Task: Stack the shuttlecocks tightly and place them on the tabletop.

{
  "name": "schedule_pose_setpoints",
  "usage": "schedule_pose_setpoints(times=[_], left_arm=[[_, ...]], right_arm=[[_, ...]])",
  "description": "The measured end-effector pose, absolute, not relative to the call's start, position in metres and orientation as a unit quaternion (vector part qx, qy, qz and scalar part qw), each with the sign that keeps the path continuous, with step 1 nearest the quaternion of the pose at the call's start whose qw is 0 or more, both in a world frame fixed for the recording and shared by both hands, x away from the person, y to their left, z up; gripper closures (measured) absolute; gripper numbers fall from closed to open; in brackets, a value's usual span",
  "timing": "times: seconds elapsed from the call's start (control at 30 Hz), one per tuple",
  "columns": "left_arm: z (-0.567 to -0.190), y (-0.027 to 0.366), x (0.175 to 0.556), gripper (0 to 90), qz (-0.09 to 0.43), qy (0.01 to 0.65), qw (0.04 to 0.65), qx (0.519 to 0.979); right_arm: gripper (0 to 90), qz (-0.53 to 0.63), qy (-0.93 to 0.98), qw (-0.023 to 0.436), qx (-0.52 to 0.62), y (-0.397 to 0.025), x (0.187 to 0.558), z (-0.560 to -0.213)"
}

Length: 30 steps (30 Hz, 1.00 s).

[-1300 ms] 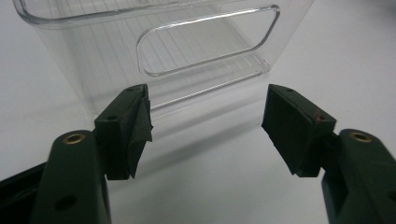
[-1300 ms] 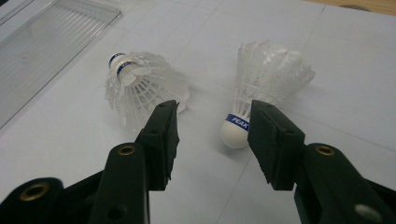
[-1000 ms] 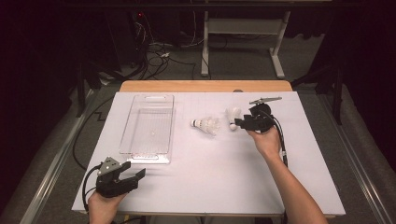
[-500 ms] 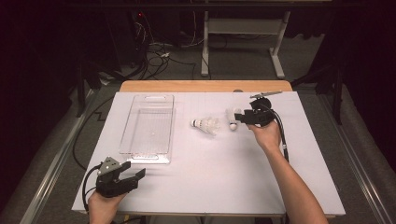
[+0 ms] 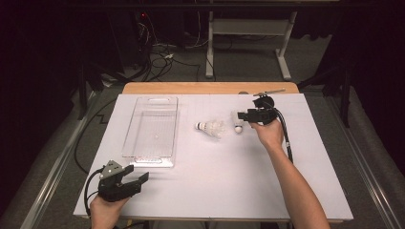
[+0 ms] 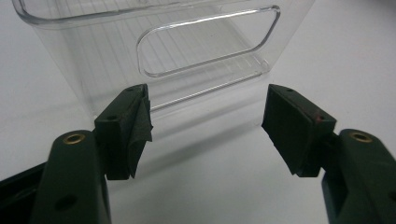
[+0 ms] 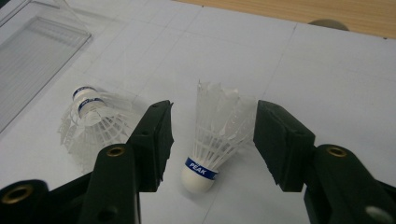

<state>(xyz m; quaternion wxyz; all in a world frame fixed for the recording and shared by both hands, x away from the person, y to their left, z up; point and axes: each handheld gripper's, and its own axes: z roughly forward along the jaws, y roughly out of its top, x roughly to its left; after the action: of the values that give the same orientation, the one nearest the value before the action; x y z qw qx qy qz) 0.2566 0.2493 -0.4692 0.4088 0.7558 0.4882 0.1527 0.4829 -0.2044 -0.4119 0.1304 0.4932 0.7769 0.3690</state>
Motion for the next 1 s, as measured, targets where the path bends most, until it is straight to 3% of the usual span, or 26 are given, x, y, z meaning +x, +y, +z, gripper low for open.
schedule_pose_setpoints(times=[1.0], left_arm=[[-0.469, 0.249, 0.257, 33.5, 0.149, 0.489, 0.409, 0.756]], right_arm=[[47.7, 0.348, 0.78, 0.129, 0.503, -0.19, 0.516, -0.413]])
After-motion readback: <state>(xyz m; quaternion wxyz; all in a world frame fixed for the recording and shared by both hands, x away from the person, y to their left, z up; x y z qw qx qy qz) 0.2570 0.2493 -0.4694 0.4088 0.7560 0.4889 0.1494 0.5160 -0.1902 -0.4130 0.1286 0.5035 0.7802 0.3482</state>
